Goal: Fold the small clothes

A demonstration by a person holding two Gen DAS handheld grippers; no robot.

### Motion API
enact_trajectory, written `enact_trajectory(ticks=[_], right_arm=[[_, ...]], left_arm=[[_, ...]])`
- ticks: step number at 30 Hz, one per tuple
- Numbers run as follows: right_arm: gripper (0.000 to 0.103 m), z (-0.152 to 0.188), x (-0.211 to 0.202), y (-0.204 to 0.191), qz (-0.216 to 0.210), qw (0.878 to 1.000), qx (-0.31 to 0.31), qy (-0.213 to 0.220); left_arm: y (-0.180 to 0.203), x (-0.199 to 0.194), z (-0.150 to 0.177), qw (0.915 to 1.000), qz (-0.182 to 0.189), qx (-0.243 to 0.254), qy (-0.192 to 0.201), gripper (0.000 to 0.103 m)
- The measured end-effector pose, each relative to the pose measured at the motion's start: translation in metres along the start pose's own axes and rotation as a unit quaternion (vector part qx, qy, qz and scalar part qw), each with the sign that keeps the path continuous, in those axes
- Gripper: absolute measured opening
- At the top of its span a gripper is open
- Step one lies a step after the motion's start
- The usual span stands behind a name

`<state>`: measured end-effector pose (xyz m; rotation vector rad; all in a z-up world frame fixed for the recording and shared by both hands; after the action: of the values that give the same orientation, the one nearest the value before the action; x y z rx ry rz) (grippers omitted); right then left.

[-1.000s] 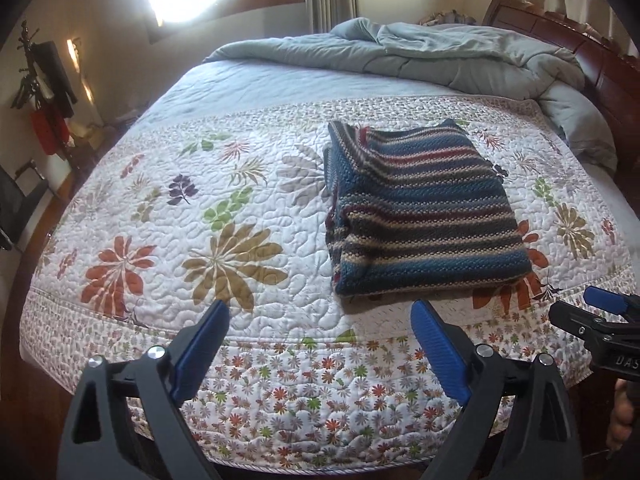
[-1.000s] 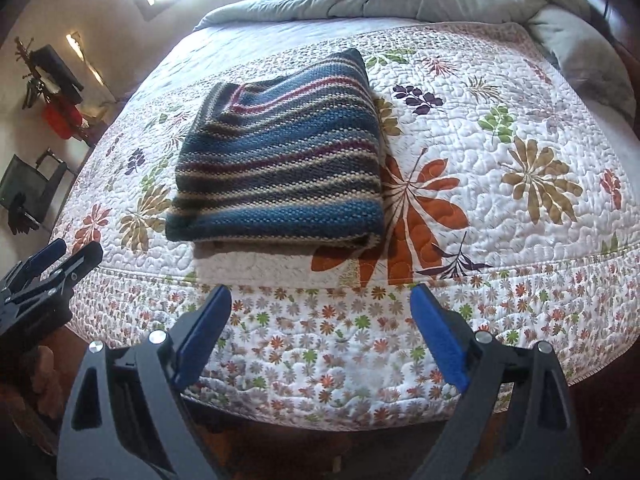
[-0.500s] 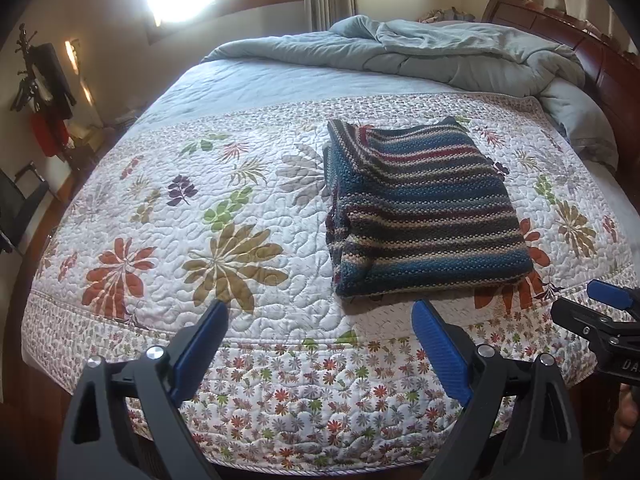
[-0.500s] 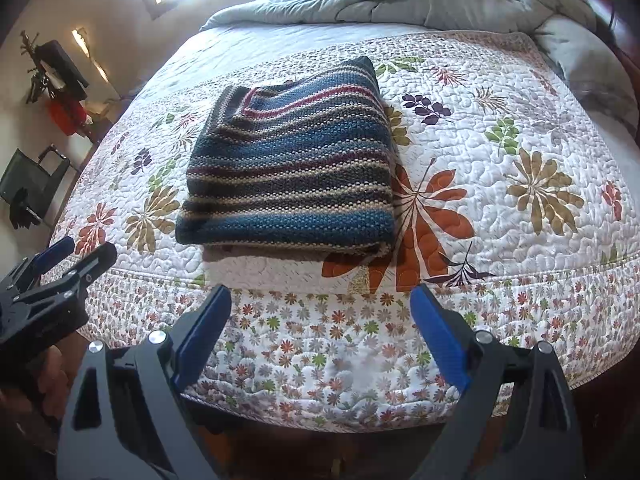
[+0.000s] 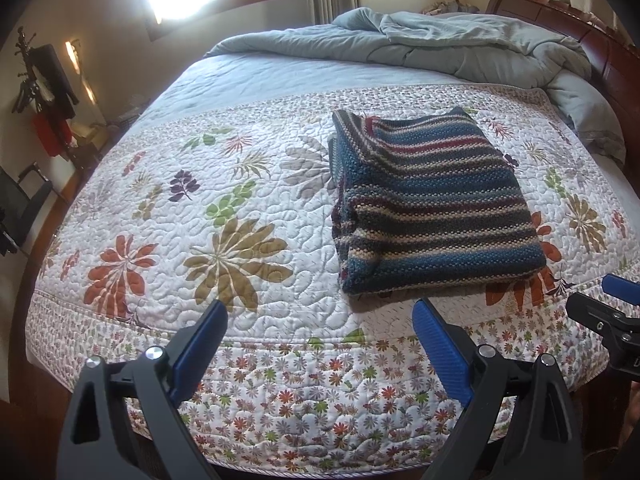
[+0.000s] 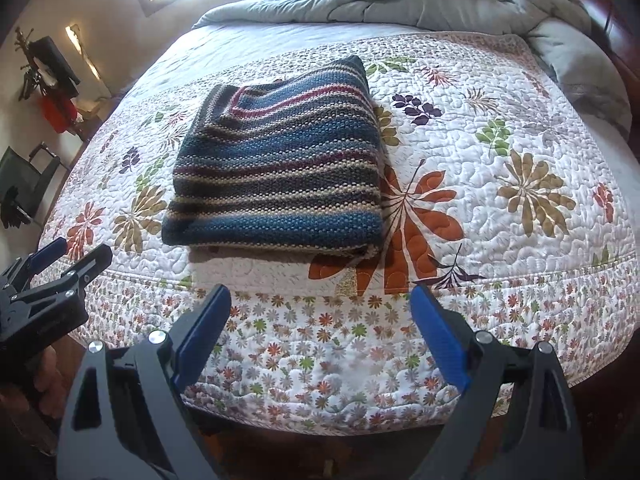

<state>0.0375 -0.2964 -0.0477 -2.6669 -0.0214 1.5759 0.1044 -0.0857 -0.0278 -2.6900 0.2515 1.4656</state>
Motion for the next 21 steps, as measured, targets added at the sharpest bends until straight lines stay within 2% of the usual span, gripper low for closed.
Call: enact_trajectory(ticks=[21], right_arm=[[0.091,-0.0003,0.0042,-0.0018,-0.004,1.0,-0.006,0.0]], left_arm=[[0.0037,0.0058,0.0057,0.9999,0.006,0.003,-0.015,0.094]])
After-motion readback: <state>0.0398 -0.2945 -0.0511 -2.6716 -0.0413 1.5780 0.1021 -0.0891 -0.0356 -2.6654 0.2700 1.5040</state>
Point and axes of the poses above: each gripper's, at about its wrist camera, not at the fingertips, and x roughly the way its jaws point, y to its right, z to its underside, the point moved 6 cm from there along x, roughly the way its jaws point, and after that the axes turned 13 degrees about -x, right-handed, at the moved point
